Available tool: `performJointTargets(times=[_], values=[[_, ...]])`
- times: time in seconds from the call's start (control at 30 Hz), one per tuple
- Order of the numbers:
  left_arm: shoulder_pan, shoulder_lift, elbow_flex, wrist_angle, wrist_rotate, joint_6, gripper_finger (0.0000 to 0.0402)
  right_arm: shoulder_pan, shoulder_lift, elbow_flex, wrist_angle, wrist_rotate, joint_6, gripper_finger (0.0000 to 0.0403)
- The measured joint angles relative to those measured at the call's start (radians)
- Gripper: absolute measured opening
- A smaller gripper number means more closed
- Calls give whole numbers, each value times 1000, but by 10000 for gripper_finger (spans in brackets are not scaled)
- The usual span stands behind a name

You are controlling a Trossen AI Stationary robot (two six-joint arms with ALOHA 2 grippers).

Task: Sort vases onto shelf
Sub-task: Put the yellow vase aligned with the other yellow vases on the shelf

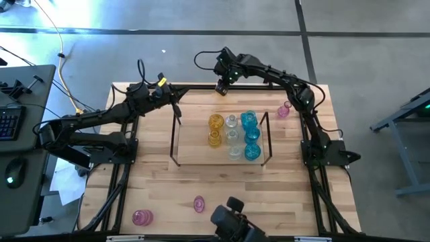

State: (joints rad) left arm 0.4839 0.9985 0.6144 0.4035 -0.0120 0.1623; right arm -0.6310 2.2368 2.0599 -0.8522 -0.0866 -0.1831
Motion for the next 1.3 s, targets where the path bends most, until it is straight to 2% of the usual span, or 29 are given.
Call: performJointTargets(times=[0.33,0.67,0.9,1.3], values=[[0,0,0,-20,0,4,3,74,0,291,-262,33,-9,133],[-2,0,0,-18,0,3,3,155,-190,234,-324,57,22,133],[-12,0,0,-19,-1,-4,3,280,-284,234,-361,56,52,133],[-49,1,0,-44,-1,-4,3,560,-301,233,-452,63,159,133]])
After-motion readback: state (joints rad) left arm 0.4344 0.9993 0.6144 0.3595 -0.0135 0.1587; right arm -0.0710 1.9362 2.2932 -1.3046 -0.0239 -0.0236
